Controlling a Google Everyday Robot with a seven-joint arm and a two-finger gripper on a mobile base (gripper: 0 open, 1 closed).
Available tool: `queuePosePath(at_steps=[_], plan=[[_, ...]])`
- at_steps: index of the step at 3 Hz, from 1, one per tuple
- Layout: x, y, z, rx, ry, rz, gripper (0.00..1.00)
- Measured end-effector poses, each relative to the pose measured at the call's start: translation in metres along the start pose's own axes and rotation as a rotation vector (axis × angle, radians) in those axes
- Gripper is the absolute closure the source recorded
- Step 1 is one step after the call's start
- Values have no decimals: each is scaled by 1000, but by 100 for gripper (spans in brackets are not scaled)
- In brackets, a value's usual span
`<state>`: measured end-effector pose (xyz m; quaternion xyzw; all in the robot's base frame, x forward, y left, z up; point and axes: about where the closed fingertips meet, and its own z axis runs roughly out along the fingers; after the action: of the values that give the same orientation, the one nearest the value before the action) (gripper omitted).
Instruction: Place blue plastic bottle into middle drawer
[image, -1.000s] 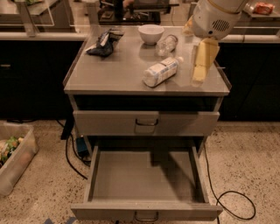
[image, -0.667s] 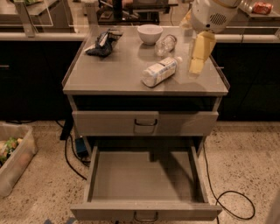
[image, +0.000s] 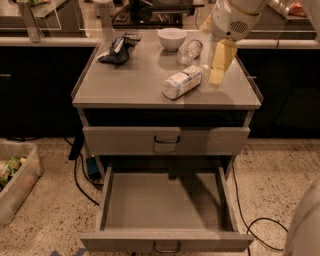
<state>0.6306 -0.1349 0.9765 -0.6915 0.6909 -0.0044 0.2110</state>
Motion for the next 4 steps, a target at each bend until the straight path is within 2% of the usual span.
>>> queuePosePath(at_steps=[1, 2, 3, 4], plan=[[-10, -26, 44, -28, -33, -45, 0], [-12, -37, 81, -49, -14, -59, 0], [-12, -37, 81, -49, -14, -59, 0], [17, -38, 129, -86, 28, -34, 0]])
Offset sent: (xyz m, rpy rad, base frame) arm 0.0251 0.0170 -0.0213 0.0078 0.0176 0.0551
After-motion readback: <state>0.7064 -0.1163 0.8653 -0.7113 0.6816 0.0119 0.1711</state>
